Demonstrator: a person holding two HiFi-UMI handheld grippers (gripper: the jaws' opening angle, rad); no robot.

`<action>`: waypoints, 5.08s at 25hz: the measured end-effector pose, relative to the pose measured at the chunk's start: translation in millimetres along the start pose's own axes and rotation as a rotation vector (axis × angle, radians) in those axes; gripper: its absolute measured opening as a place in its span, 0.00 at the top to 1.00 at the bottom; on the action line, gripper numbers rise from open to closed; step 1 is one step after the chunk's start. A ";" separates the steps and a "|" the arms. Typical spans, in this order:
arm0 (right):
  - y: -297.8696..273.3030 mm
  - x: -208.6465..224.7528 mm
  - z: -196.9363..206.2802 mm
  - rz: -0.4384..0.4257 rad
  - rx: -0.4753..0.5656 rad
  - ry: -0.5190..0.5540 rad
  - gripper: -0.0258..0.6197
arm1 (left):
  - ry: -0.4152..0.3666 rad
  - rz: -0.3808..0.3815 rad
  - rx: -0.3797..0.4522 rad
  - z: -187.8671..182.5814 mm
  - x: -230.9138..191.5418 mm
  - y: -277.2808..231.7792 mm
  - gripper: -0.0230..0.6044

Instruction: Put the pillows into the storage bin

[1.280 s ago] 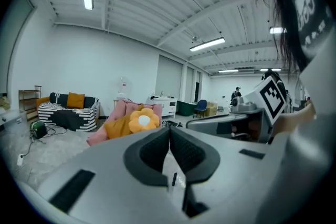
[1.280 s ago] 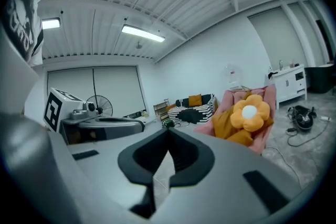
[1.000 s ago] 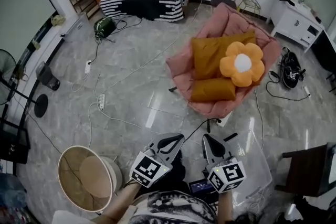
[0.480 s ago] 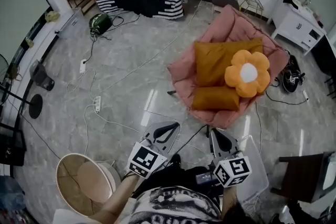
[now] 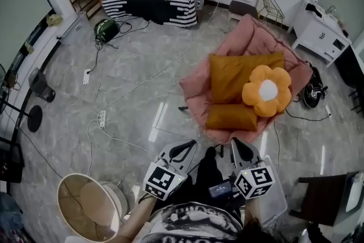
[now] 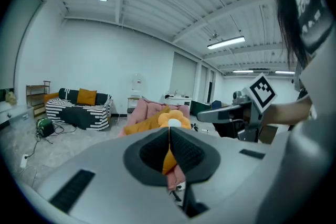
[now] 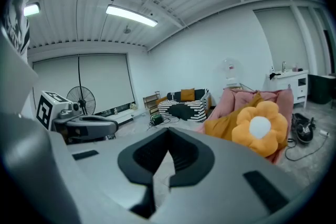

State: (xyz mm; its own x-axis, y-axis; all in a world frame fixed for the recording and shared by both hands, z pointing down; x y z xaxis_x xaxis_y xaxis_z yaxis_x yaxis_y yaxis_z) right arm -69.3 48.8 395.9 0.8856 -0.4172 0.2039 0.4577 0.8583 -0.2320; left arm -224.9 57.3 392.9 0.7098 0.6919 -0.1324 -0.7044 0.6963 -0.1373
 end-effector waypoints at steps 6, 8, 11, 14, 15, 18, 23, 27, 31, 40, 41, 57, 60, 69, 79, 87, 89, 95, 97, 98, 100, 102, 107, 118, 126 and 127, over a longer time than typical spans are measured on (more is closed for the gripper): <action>-24.1 40.1 2.3 0.021 -0.022 -0.031 0.96 | 0.002 -0.003 -0.013 -4.3 -13.9 -40.1 0.94; -33.4 61.3 2.6 0.035 -0.030 -0.042 0.96 | 0.002 0.002 -0.029 -2.9 -17.0 -60.1 0.94; -49.1 97.1 2.7 0.052 -0.035 -0.060 0.96 | 0.003 0.027 -0.052 -1.4 -21.0 -94.3 0.94; -68.0 141.1 8.5 0.080 -0.063 -0.074 0.96 | -0.026 0.061 -0.083 -3.4 -23.3 -134.4 0.94; -73.0 156.3 9.6 0.093 -0.075 -0.076 0.96 | -0.032 0.070 -0.092 -5.9 -22.2 -146.3 0.94; -88.1 199.4 5.7 0.131 -0.085 -0.083 0.96 | -0.033 0.091 -0.112 -14.6 -19.7 -176.3 0.94; -118.2 273.8 -8.5 0.167 -0.097 -0.003 0.91 | -0.044 0.100 -0.146 -20.5 -26.9 -222.6 0.94; -137.4 347.6 -17.6 0.225 -0.153 0.126 0.82 | -0.047 0.101 -0.173 -20.1 -35.9 -253.9 0.94; -141.2 432.5 -19.7 0.338 -0.215 0.168 0.68 | -0.048 0.080 -0.197 -18.2 -49.6 -276.9 0.94; -151.4 537.2 37.4 0.415 -0.373 0.004 0.26 | -0.037 0.039 -0.231 -14.2 -70.6 -309.5 0.94; -152.7 539.8 43.1 0.414 -0.360 -0.044 0.26 | -0.035 0.036 -0.233 -14.2 -71.4 -311.0 0.94; -126.5 442.6 0.3 0.328 -0.227 0.088 0.64 | -0.046 0.046 -0.192 -18.6 -61.3 -283.0 0.94; -111.7 407.9 -14.0 0.330 -0.198 0.124 0.65 | -0.054 0.053 -0.171 -21.1 -55.6 -264.5 0.94; -44.1 287.8 -17.2 0.346 -0.066 0.051 0.66 | -0.049 0.097 -0.132 -6.4 -29.9 -168.8 0.94; 52.7 197.3 26.0 0.416 -0.036 -0.058 0.66 | -0.026 0.177 -0.156 27.2 12.7 -85.2 0.94; 142.1 210.6 60.6 0.558 -0.078 -0.097 0.66 | -0.052 0.319 -0.183 35.6 75.7 -98.9 0.94; 170.5 219.3 76.4 0.606 -0.100 -0.119 0.66 | -0.063 0.360 -0.201 38.7 95.1 -106.2 0.94; 263.0 254.3 141.2 0.734 -0.191 -0.226 0.66 | -0.109 0.446 -0.274 55.7 162.3 -134.0 0.94; 294.0 268.2 166.2 0.771 -0.230 -0.257 0.66 | -0.122 0.469 -0.288 60.2 188.6 -145.7 0.94; 307.8 275.6 179.3 0.787 -0.252 -0.268 0.66 | -0.123 0.479 -0.292 62.3 201.1 -151.3 0.94; 329.9 289.2 208.0 0.817 -0.300 -0.297 0.66 | -0.120 0.500 -0.306 67.7 223.4 -161.4 0.94; 346.0 299.7 240.1 0.842 -0.348 -0.344 0.66 | -0.125 0.524 -0.330 75.2 243.1 -169.6 0.94; 380.5 320.2 317.8 0.873 -0.435 -0.494 0.67 | -0.147 0.587 -0.369 89.9 296.0 -188.1 0.94; 393.4 350.7 434.4 0.845 -0.475 -0.840 0.56 | -0.201 0.655 -0.424 112.9 344.3 -213.3 0.94; 400.9 352.2 392.1 0.807 -0.308 -0.810 0.54 | -0.205 0.617 -0.403 102.4 345.7 -216.0 0.94; 400.1 351.7 382.9 0.792 -0.302 -0.780 0.54 | -0.207 0.606 -0.395 99.2 342.9 -216.1 0.94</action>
State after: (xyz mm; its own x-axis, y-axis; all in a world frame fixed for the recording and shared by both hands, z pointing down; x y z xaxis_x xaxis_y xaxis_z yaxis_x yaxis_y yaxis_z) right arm 395.5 359.9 739.0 0.6921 0.5958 0.4074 -0.1125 0.6466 -0.7545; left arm 170.5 163.0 474.5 0.1555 0.9811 -0.1151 -0.8906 0.0889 -0.4461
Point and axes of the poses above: the fingertips, and each gripper's own axes: y backward along the fingers, x to its right, z out of its underside, the point moved 3 cm from there along y, backward along the fingers, and after that the axes turned 7 degrees about x, right-handed, at the moved point
